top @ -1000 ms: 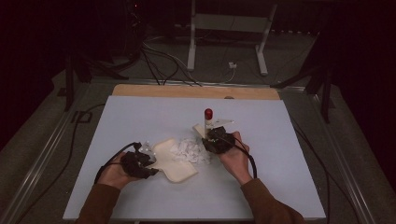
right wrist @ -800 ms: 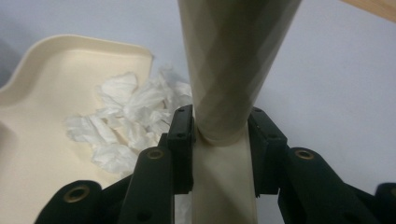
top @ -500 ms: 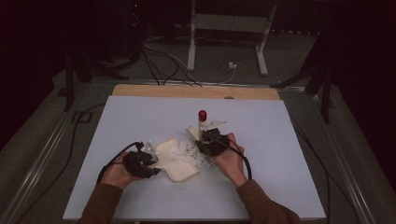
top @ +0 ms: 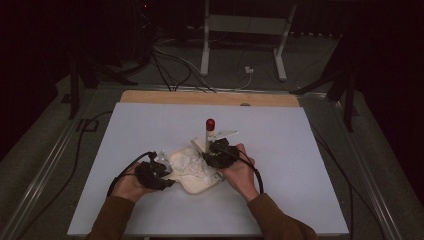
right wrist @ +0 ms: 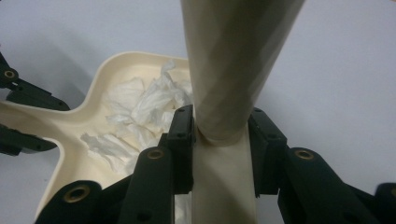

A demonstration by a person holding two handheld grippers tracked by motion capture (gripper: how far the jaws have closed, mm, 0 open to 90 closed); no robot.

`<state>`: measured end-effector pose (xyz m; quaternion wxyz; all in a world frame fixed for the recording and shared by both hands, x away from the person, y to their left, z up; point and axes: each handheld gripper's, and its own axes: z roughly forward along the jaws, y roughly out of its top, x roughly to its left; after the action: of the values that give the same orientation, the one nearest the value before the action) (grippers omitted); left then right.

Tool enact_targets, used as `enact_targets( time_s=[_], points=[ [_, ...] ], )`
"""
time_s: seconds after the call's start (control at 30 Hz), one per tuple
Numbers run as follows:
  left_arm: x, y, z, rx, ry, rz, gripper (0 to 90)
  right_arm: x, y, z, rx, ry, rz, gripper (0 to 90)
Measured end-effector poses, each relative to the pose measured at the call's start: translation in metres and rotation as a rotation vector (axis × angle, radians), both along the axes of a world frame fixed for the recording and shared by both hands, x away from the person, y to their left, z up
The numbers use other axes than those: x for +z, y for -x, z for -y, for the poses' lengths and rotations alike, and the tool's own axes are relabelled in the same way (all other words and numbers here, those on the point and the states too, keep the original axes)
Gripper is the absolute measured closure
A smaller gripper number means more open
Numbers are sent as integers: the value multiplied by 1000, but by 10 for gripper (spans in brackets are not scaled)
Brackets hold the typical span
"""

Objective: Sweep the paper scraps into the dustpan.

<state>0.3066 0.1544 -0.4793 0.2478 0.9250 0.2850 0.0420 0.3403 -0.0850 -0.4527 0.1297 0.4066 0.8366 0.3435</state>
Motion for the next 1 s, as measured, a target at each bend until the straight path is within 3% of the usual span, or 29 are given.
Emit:
enact_targets(
  time_s=[0.13,0.27,0.6,1.0],
  points=[
    [0,0,1,-2,-1,1,666,0,1,-4,6,1,0,669],
    [0,0,1,-1,-3,3,666,1,2,-7,19,-34,-23,670],
    [0,1,1,3,-2,7,666,2,5,-14,27,-21,-7,670],
    [0,1,1,6,5,10,666,8,14,-29,82,-19,0,671]
  ],
)
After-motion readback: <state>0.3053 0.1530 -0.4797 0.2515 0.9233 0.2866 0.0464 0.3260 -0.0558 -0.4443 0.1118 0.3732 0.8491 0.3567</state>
